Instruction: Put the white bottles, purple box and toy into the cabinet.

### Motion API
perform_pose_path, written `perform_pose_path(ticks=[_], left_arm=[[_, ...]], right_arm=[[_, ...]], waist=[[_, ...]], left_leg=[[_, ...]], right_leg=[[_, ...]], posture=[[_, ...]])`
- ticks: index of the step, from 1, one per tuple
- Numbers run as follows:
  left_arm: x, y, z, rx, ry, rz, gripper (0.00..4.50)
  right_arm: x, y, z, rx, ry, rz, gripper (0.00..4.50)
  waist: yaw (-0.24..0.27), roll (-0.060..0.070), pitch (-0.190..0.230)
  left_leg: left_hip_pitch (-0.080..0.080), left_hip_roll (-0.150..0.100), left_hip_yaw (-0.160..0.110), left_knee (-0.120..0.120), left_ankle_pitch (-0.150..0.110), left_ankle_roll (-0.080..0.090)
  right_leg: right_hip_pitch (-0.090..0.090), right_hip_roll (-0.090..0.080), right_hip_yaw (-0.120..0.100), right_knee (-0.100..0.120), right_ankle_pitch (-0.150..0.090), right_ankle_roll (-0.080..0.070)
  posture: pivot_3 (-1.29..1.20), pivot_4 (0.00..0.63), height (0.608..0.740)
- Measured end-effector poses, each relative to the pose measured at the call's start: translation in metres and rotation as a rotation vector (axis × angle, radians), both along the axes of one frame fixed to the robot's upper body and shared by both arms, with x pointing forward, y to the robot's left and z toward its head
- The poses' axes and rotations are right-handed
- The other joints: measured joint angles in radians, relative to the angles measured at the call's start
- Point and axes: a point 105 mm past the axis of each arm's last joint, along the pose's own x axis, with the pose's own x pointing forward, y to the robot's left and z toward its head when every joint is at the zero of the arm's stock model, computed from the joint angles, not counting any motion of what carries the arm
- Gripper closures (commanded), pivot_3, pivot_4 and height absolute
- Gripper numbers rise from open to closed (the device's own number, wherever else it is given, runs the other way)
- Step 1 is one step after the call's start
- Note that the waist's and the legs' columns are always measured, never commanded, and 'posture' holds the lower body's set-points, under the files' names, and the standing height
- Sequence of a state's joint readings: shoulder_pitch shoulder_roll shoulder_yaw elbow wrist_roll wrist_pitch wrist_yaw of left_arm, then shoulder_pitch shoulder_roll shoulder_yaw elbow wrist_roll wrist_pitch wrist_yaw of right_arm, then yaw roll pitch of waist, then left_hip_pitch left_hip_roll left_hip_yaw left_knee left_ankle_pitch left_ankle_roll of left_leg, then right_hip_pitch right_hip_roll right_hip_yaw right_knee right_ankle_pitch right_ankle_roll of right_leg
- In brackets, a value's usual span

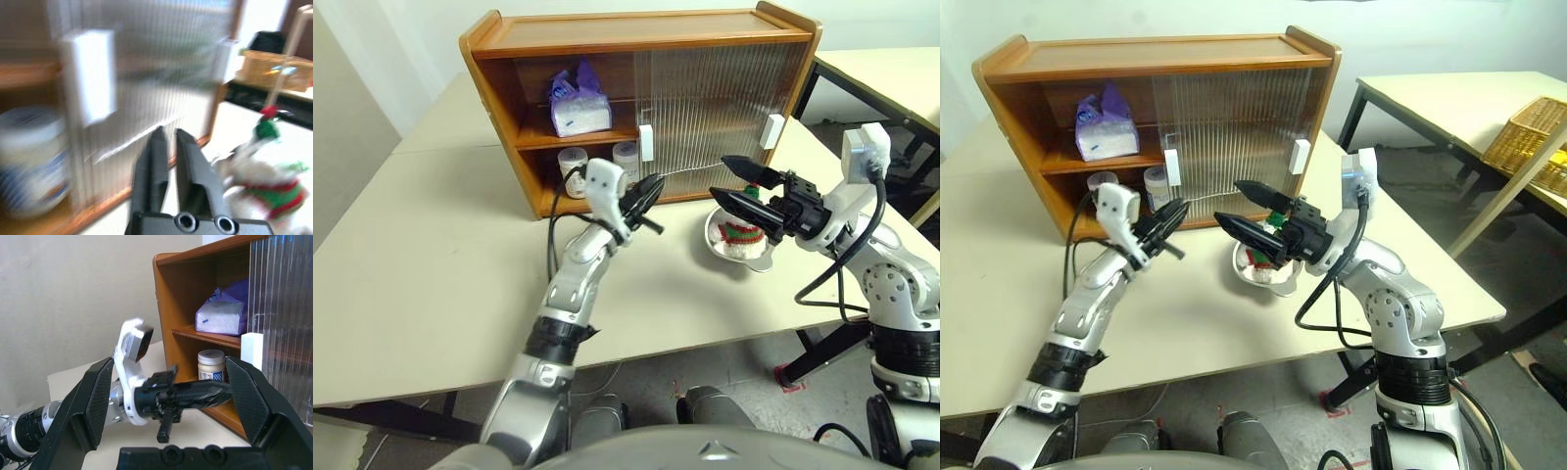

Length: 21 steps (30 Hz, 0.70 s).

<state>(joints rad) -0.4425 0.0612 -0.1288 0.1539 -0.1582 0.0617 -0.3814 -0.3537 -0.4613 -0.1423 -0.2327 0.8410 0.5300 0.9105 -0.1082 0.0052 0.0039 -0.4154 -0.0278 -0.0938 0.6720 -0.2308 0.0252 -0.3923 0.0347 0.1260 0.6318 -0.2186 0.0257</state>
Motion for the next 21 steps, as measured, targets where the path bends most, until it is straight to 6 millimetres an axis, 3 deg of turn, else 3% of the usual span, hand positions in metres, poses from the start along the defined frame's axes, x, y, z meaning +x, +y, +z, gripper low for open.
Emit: perform_pose_path(ticks=[8, 12, 21], left_arm=[[0.024, -0.035, 0.011, -0.040, 0.012, 0.046, 4.48], [0.038, -0.026, 0.014, -0.055, 0.004, 0.176, 4.48], [0.051, 0.002, 0.009, -0.081, 0.010, 0.430, 4.48]], right_arm=[[-0.001, -0.002, -0.003, -0.006, 0.000, -0.030, 0.00], [-0.002, -0.002, -0.002, -0.009, -0.007, -0.035, 0.00], [-0.002, -0.002, -0.002, -0.013, -0.007, -0.037, 0.00]], waist=[[-0.008, 0.000, 0.000], [-0.023, 0.000, 0.000], [-0.032, -0.001, 0.001]], left_leg=[[0.001, 0.003, 0.000, 0.000, 0.002, 0.003], [0.001, 0.002, 0.000, 0.000, 0.007, 0.012], [0.001, -0.004, 0.001, 0.000, 0.008, 0.014]], right_leg=[[0.002, 0.003, 0.000, -0.001, -0.001, 0.002], [0.002, 0.003, 0.000, -0.001, -0.002, 0.005], [0.003, 0.004, -0.001, -0.002, -0.005, 0.012]], posture=[[-0.21, 0.000, 0.740], [-0.21, 0.000, 0.740], [-0.21, 0.000, 0.740]])
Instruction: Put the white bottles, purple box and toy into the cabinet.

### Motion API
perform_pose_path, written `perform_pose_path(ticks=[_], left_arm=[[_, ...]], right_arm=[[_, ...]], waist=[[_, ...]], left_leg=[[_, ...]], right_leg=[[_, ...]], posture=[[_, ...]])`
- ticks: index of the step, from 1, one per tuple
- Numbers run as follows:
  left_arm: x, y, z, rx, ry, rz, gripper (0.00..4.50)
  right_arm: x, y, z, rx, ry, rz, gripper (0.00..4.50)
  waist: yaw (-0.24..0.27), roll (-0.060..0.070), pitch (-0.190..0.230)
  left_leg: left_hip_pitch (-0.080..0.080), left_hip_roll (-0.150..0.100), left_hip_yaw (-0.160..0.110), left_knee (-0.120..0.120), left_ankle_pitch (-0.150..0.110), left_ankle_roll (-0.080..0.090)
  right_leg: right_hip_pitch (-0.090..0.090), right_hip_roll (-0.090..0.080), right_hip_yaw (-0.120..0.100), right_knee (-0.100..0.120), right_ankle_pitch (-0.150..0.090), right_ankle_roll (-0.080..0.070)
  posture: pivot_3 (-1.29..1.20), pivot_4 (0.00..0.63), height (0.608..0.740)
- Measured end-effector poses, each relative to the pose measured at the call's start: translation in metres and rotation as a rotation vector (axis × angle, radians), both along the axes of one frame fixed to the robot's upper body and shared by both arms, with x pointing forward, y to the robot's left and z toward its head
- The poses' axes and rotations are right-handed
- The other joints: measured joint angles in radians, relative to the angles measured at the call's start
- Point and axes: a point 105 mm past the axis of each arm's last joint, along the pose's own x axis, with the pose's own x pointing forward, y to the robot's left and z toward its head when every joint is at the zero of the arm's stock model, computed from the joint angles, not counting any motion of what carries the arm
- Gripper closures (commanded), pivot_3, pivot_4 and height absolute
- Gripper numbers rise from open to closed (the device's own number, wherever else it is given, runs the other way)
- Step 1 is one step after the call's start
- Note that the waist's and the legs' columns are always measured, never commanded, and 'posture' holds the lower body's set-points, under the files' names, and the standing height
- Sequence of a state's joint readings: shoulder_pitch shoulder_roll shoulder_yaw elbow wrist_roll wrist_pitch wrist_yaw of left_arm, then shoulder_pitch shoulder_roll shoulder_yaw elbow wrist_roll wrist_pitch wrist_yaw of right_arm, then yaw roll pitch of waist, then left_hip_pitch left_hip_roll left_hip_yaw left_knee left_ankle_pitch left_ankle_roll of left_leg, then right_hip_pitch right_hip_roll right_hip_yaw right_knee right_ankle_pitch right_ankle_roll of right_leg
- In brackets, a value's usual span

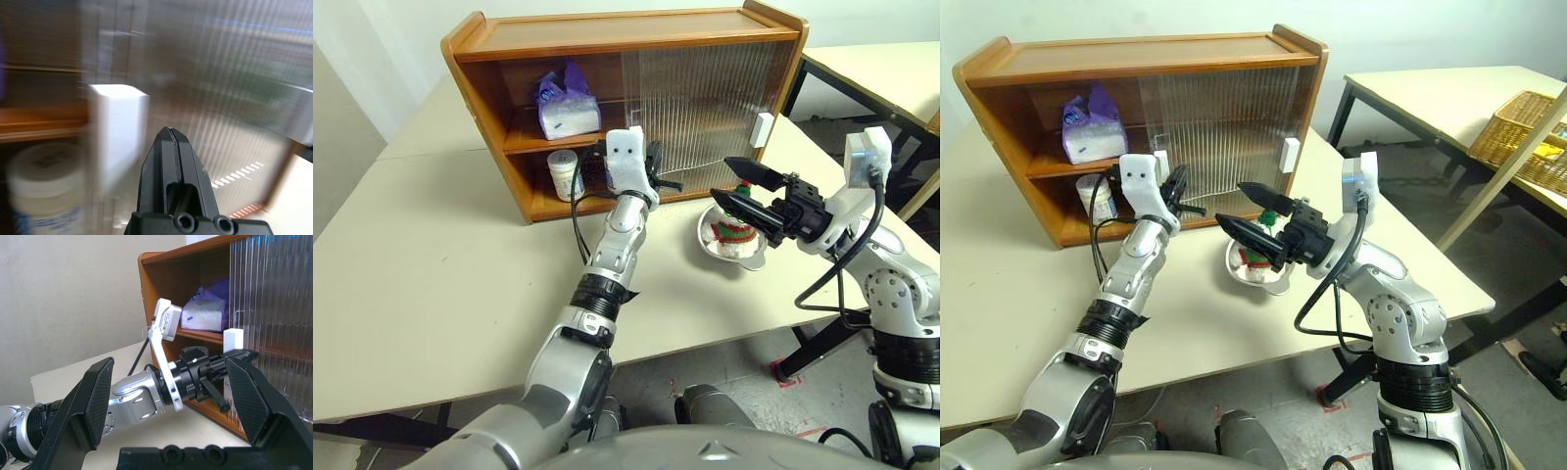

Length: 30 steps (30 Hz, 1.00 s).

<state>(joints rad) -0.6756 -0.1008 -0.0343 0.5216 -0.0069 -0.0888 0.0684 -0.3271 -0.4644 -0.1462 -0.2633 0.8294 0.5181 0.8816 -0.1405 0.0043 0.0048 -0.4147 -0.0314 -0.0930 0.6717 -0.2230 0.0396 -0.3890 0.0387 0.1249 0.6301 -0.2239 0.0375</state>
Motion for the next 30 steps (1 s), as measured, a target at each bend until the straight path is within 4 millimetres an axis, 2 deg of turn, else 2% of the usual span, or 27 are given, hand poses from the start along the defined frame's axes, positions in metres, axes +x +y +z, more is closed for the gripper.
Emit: perform_pose_path(ticks=[9, 17, 20, 30], left_arm=[[0.002, 0.030, 0.005, -0.061, -0.012, 0.179, 4.48], [-0.009, 0.065, 0.011, -0.114, -0.030, 0.304, 4.48], [-0.013, 0.074, 0.011, -0.116, -0.028, 0.326, 4.48], [-0.024, 0.104, 0.006, -0.117, -0.004, 0.410, 4.48]], right_arm=[[0.001, 0.000, 0.001, 0.001, -0.002, 0.002, 0.00], [0.001, 0.000, 0.001, 0.002, 0.000, 0.008, 0.00], [0.002, 0.000, 0.001, 0.003, 0.000, 0.010, 0.00], [0.004, 0.001, 0.002, 0.002, -0.002, 0.022, 0.00]], waist=[[-0.014, -0.001, 0.001], [-0.020, -0.003, 0.004], [-0.019, -0.003, 0.004], [-0.009, -0.004, 0.005]], left_leg=[[0.002, 0.000, 0.002, 0.000, 0.000, 0.000], [0.006, -0.001, 0.002, 0.000, -0.002, -0.003], [0.006, -0.001, 0.002, 0.000, -0.009, -0.014], [0.007, 0.001, 0.000, -0.002, -0.009, -0.015]], right_leg=[[0.001, 0.001, -0.001, 0.000, 0.001, 0.001], [0.004, 0.001, -0.001, 0.000, 0.001, 0.001], [0.004, 0.001, 0.000, 0.000, 0.001, 0.001], [0.004, 0.000, 0.002, 0.000, 0.000, -0.002]], posture=[[-0.19, 0.005, 0.740], [-0.18, 0.008, 0.740], [-0.18, 0.008, 0.740], [-0.14, 0.013, 0.740]])
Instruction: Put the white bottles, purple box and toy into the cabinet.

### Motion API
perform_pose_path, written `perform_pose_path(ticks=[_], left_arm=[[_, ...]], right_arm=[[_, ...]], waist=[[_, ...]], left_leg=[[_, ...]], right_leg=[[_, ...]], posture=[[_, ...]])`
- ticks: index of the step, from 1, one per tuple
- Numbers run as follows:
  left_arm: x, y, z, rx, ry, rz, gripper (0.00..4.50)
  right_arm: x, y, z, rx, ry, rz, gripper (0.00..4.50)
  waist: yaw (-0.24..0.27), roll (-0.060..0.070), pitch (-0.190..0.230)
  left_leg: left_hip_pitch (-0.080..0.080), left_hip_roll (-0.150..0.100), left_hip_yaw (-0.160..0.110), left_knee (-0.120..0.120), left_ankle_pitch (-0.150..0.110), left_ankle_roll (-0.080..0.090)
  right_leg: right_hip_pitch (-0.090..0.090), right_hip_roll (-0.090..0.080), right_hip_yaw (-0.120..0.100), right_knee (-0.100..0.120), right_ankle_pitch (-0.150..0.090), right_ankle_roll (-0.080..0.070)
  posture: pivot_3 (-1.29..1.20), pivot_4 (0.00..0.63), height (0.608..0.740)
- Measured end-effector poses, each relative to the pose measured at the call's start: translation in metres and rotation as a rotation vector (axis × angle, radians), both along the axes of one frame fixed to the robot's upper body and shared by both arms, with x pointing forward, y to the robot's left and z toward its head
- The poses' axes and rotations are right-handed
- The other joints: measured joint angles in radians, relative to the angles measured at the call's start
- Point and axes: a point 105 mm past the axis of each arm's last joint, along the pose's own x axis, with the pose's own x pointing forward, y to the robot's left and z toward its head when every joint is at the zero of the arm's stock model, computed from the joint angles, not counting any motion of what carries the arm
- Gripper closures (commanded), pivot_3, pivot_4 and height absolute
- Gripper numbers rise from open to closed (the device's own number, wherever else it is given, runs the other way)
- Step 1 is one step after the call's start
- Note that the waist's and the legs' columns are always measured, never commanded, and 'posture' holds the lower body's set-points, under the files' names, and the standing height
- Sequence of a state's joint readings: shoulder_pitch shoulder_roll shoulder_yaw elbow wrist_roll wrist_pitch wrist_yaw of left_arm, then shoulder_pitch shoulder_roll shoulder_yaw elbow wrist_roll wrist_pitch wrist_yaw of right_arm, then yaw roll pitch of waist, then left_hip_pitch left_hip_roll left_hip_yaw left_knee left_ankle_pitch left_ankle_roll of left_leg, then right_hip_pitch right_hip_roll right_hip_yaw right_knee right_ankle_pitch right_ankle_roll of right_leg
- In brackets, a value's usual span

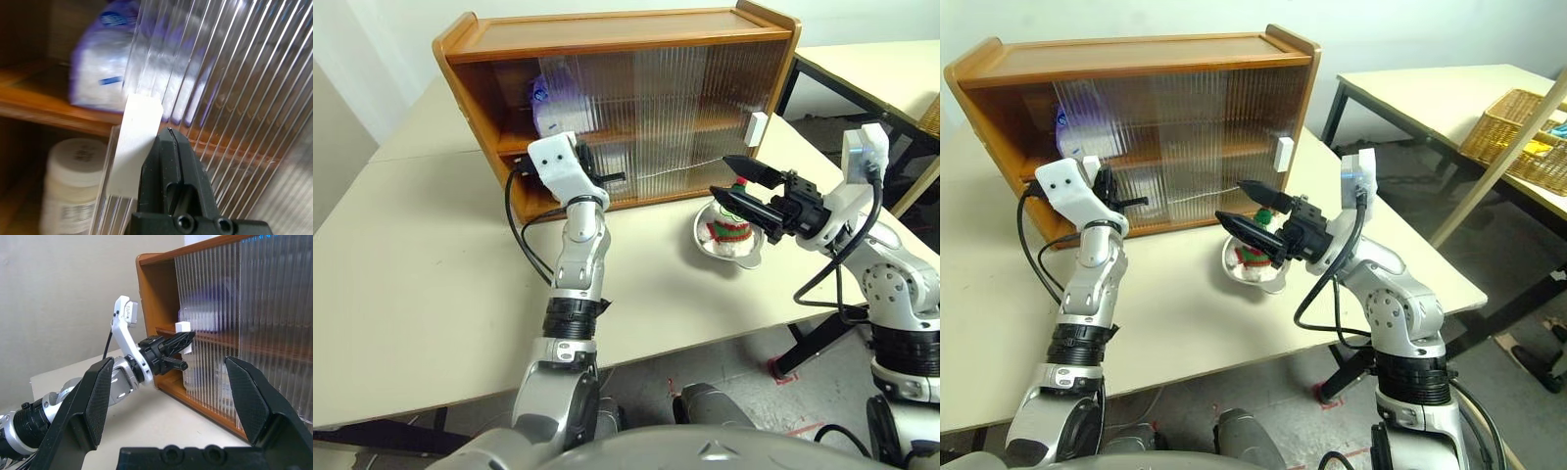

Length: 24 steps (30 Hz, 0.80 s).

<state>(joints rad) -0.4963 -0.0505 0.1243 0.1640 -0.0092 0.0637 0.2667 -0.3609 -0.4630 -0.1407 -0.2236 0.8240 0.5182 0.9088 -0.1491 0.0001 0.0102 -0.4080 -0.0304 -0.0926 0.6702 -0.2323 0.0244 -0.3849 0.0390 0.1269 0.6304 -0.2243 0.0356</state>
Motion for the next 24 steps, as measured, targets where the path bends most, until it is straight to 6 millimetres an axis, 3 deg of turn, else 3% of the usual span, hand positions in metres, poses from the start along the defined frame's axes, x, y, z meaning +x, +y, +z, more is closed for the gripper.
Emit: perform_pose_path(ticks=[12, 20, 24], left_arm=[[-0.015, 0.064, 0.000, 0.019, 0.008, 0.195, 4.48], [-0.015, 0.063, -0.001, 0.017, 0.008, 0.198, 4.48], [-0.015, 0.048, 0.000, -0.015, -0.010, 0.094, 4.48]], right_arm=[[0.002, 0.001, -0.002, 0.000, 0.006, 0.023, 0.00], [0.003, 0.003, -0.004, 0.002, 0.012, 0.034, 0.00], [0.003, 0.003, -0.001, 0.001, 0.002, 0.041, 0.00]], waist=[[0.036, 0.000, 0.000], [0.042, 0.000, 0.000], [0.052, -0.001, 0.000]], left_leg=[[0.001, 0.001, -0.001, -0.002, 0.000, 0.000], [0.004, 0.002, -0.001, -0.005, 0.001, 0.001], [0.005, 0.001, -0.001, -0.006, 0.001, 0.001]], right_leg=[[0.000, 0.000, 0.001, 0.000, -0.001, -0.005], [0.000, 0.001, 0.000, 0.000, -0.001, -0.009], [0.001, 0.001, -0.001, 0.001, -0.001, -0.009]], posture=[[-0.12, 0.009, 0.740], [-0.11, 0.003, 0.740], [-0.11, 0.003, 0.740]])
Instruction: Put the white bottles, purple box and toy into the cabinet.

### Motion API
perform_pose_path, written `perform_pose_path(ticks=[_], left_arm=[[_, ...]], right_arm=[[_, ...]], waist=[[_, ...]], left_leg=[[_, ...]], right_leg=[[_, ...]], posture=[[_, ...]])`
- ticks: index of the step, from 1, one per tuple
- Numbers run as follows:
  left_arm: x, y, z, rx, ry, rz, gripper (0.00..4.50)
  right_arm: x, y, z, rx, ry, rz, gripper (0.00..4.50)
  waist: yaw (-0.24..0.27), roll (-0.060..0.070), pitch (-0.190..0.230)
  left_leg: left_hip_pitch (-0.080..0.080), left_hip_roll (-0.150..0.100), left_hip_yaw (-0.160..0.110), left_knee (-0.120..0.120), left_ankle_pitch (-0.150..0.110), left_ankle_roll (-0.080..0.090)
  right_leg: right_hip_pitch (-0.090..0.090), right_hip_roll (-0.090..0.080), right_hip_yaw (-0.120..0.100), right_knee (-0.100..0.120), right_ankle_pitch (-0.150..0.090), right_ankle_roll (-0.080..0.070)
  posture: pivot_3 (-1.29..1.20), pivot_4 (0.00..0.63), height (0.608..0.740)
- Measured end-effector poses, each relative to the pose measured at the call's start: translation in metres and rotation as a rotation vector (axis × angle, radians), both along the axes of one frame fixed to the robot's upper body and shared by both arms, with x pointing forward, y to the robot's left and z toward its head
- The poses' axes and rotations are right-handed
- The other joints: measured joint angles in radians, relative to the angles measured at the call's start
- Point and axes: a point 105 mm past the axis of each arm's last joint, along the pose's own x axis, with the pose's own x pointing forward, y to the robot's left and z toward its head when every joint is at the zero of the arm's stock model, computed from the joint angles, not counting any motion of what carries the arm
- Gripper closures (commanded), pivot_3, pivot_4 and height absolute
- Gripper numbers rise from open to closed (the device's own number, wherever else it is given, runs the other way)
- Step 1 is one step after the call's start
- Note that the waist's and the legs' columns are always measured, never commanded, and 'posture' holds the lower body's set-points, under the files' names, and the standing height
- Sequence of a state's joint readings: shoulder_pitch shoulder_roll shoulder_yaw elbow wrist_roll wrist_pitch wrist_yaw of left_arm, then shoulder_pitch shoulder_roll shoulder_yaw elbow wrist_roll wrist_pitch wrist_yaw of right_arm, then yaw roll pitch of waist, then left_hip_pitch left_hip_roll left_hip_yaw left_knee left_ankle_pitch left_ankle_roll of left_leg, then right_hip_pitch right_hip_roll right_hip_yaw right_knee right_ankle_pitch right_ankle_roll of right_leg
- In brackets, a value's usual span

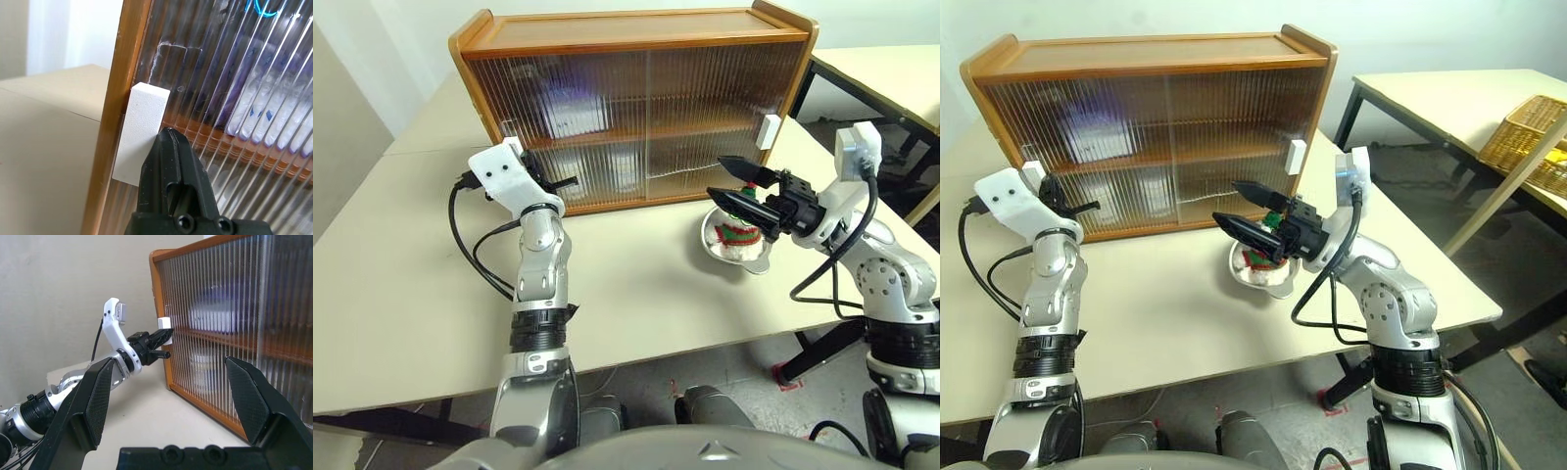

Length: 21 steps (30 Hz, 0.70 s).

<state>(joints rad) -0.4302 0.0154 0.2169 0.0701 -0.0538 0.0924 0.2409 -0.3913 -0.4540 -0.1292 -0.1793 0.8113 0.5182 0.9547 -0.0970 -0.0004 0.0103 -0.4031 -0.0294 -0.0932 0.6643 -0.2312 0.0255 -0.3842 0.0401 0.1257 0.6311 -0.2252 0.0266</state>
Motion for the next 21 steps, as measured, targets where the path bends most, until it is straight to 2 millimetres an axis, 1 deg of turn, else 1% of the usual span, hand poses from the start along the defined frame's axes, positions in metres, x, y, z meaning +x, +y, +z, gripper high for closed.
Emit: perform_pose_path(ticks=[4, 7, 9, 10, 12, 14, 15, 16, 18, 21], left_arm=[[-0.002, -0.020, 0.003, -0.032, -0.028, -0.129, 4.48], [-0.010, -0.038, 0.014, 0.015, -0.068, -0.256, 4.48], [-0.016, -0.054, 0.019, 0.028, -0.083, -0.367, 4.11], [-0.020, -0.063, 0.020, 0.026, -0.086, -0.448, 3.90], [-0.023, -0.076, 0.019, 0.010, -0.083, -0.567, 3.28], [-0.026, -0.082, 0.020, 0.010, -0.086, -0.694, 2.52], [-0.028, -0.082, 0.021, 0.019, -0.087, -0.743, 2.22], [-0.030, -0.082, 0.023, 0.034, -0.091, -0.811, 1.79], [-0.035, -0.079, 0.027, 0.055, -0.108, -0.904, 1.10], [-0.039, -0.067, 0.029, 0.057, -0.128, -0.971, 0.03]], right_arm=[[0.000, 0.001, 0.000, -0.002, -0.002, 0.004, 0.00], [0.001, 0.000, -0.001, -0.003, 0.002, 0.007, 0.00], [0.002, 0.000, -0.001, -0.003, 0.006, 0.007, 0.00], [0.002, -0.001, -0.001, -0.002, 0.008, 0.006, 0.00], [0.004, 0.000, -0.001, 0.000, 0.007, 0.005, 0.00], [0.004, 0.000, 0.000, 0.001, 0.003, 0.006, 0.00], [0.004, 0.000, 0.000, 0.000, 0.003, 0.005, 0.00], [0.004, 0.000, 0.000, -0.001, 0.002, 0.004, 0.00], [0.004, 0.000, 0.000, -0.001, 0.001, 0.001, 0.00], [0.005, 0.000, -0.001, -0.004, 0.002, -0.006, 0.00]], waist=[[0.017, -0.001, 0.000], [0.023, -0.001, 0.001], [0.028, -0.001, 0.001], [0.030, -0.001, 0.001], [0.034, -0.001, 0.001], [0.035, -0.001, 0.001], [0.035, -0.001, 0.001], [0.035, -0.001, 0.001], [0.035, -0.001, 0.000], [0.035, -0.001, 0.000]], left_leg=[[0.000, -0.001, 0.000, 0.001, 0.000, -0.001], [0.000, 0.000, 0.000, 0.000, -0.002, -0.003], [0.000, 0.000, 0.000, 0.000, -0.002, -0.004], [0.000, 0.000, 0.000, 0.000, -0.003, -0.004], [0.000, 0.001, -0.001, 0.000, -0.003, -0.005], [0.000, 0.003, -0.002, 0.000, -0.003, -0.005], [0.000, 0.004, -0.002, 0.000, -0.004, -0.006], [0.000, 0.005, -0.002, -0.001, -0.004, -0.007], [0.000, 0.006, -0.003, -0.002, -0.004, -0.007], [0.000, 0.007, -0.003, -0.003, -0.004, -0.007]], right_leg=[[0.001, -0.001, 0.000, 0.000, 0.000, 0.000], [0.001, -0.002, 0.002, 0.000, 0.000, -0.001], [0.000, -0.002, 0.002, 0.000, 0.000, -0.002], [0.000, -0.002, 0.002, 0.000, 0.000, -0.003], [0.000, -0.003, 0.002, 0.001, 0.000, -0.003], [0.000, -0.003, 0.002, 0.001, 0.003, -0.008], [-0.001, -0.003, 0.002, 0.001, 0.003, -0.008], [-0.001, -0.002, 0.001, 0.001, 0.003, -0.008], [-0.002, -0.002, 0.000, 0.001, 0.002, -0.009], [-0.003, -0.001, 0.000, 0.002, 0.002, -0.009]], posture=[[-0.09, 0.009, 0.740], [-0.09, 0.011, 0.740], [-0.09, 0.011, 0.740], [-0.09, 0.011, 0.740], [-0.09, 0.009, 0.740], [-0.09, 0.009, 0.740], [-0.09, 0.009, 0.740], [-0.09, 0.009, 0.740], [-0.10, 0.006, 0.740], [-0.10, 0.006, 0.740]])
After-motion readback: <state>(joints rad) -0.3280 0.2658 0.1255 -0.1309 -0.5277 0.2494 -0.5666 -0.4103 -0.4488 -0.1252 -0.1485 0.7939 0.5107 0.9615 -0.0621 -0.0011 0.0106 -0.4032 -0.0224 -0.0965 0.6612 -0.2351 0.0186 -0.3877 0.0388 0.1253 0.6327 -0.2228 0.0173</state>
